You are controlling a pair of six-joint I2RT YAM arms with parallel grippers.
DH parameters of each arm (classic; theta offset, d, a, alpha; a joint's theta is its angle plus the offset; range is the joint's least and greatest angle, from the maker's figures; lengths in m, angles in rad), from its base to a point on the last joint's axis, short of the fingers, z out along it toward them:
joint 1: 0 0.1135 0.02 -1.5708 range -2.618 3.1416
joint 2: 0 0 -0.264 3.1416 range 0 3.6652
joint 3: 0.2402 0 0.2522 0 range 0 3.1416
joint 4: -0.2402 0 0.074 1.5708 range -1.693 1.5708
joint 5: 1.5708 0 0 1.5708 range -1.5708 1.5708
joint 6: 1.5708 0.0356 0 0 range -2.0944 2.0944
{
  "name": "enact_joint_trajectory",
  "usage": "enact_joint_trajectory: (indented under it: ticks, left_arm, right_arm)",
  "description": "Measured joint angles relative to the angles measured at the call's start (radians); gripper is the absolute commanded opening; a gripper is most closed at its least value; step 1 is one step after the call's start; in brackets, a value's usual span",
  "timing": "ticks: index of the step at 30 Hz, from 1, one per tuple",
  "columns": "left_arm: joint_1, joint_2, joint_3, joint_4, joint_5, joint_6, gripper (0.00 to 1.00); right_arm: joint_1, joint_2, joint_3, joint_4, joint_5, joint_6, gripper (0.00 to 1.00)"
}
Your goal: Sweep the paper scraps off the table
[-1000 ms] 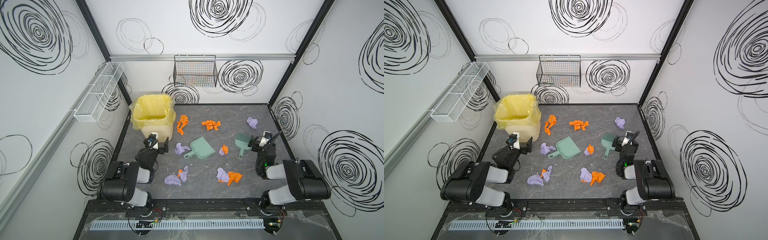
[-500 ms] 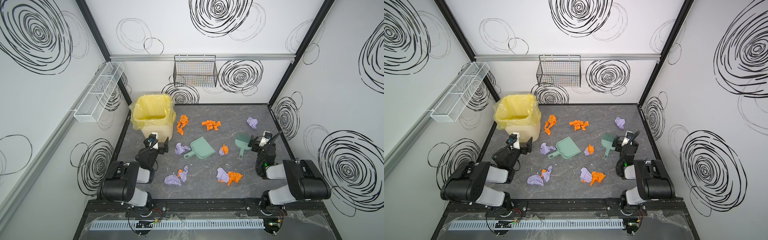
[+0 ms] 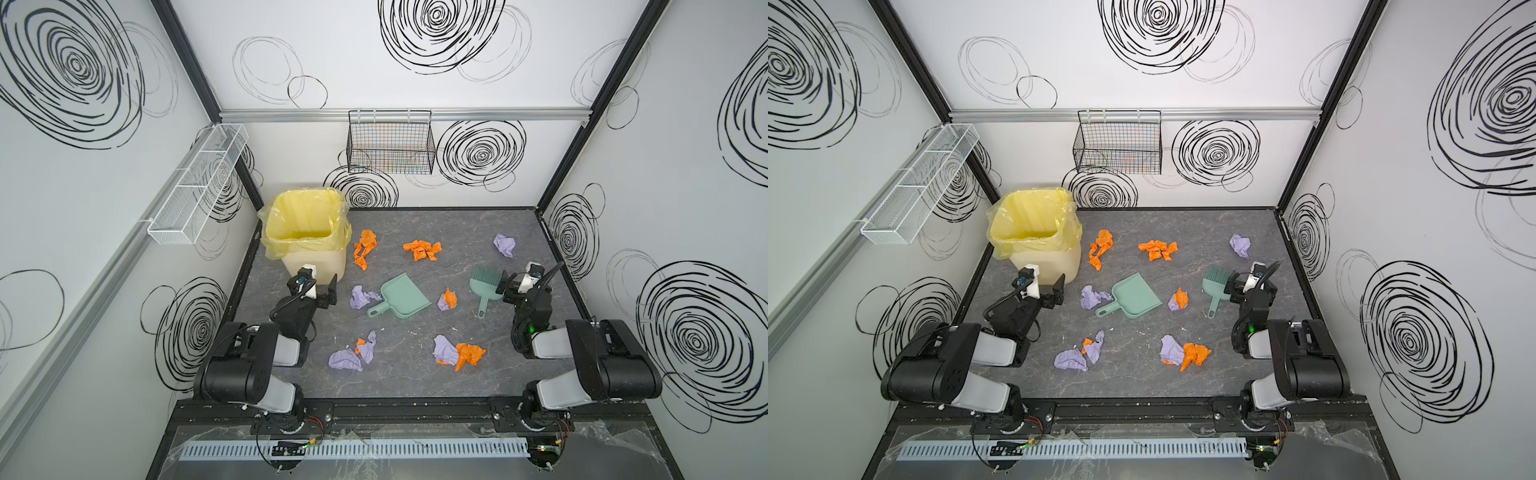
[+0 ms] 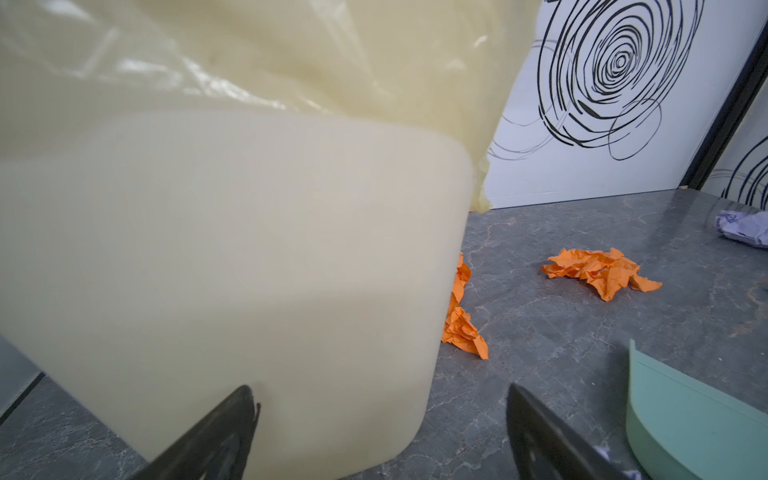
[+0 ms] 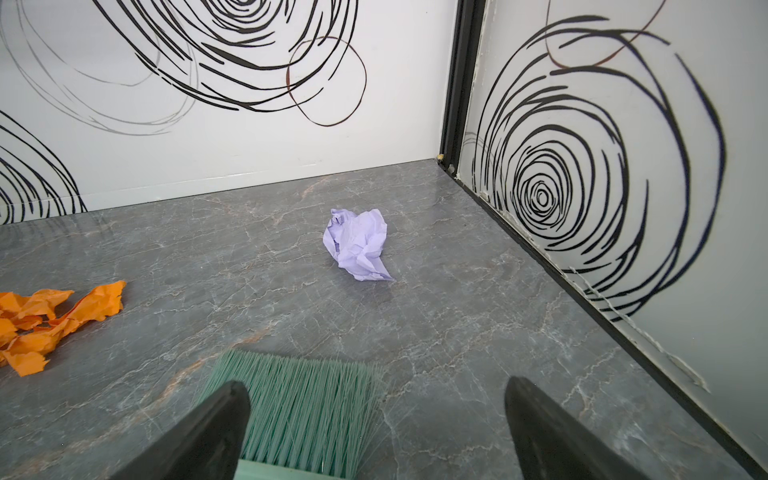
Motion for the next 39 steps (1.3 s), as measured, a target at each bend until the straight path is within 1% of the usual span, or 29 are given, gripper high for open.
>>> enact_joint_trajectory:
  ticks: [24, 39]
  left_arm:
    - [0.000, 0.000, 0.000, 0.000, 0.000, 0.000, 0.96]
    - [0.000, 0.000, 0.000, 0.000, 0.000, 0.000, 0.96]
  right_arm:
    - [-0.001, 0.000, 0.004, -0.003, -0.002, 0.000, 1.00]
    - [0.014, 0.000, 0.003, 0.000, 0.030, -0.003, 1.00]
